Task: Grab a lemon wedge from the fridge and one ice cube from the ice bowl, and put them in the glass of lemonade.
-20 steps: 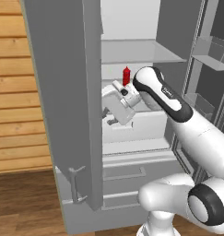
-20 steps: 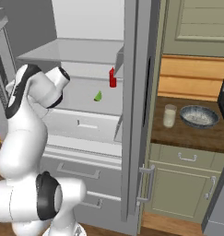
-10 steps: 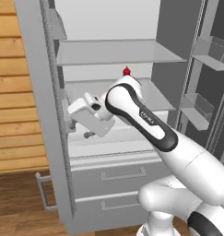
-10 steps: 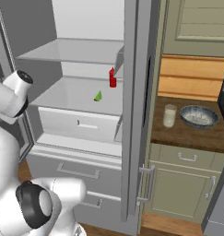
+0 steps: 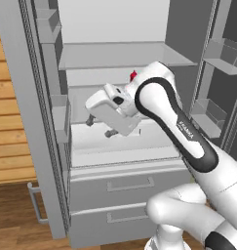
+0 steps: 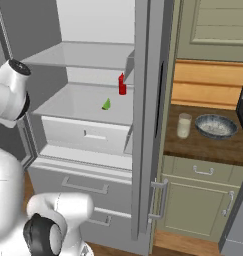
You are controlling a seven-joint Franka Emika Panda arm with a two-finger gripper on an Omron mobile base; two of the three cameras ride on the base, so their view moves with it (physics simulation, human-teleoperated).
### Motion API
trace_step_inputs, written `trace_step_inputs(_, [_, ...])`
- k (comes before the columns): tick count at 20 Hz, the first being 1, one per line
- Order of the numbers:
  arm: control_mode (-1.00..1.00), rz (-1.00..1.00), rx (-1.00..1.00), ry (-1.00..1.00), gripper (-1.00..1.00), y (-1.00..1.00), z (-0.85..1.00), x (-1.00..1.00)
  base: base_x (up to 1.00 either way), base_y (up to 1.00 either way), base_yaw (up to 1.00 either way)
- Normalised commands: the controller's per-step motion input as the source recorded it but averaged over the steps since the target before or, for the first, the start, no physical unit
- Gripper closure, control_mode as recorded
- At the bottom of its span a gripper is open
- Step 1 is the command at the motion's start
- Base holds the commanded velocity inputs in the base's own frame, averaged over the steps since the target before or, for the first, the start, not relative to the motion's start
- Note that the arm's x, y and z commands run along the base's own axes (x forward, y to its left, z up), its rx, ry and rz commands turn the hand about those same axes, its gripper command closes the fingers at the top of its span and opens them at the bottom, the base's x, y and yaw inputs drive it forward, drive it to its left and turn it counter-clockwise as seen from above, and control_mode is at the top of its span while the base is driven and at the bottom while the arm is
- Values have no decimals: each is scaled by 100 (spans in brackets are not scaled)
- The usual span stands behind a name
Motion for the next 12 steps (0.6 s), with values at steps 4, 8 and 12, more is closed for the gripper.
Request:
trace_step_inputs(4, [-100,-6,-12,6,-100,-100,64,0,0,0,0])
trace_step_inputs(8, [-100,-11,-34,15,-100,-94,36,4,0,0,0])
trace_step_inputs(12, [-100,-27,-52,22,-100,-100,5,20,0,0,0])
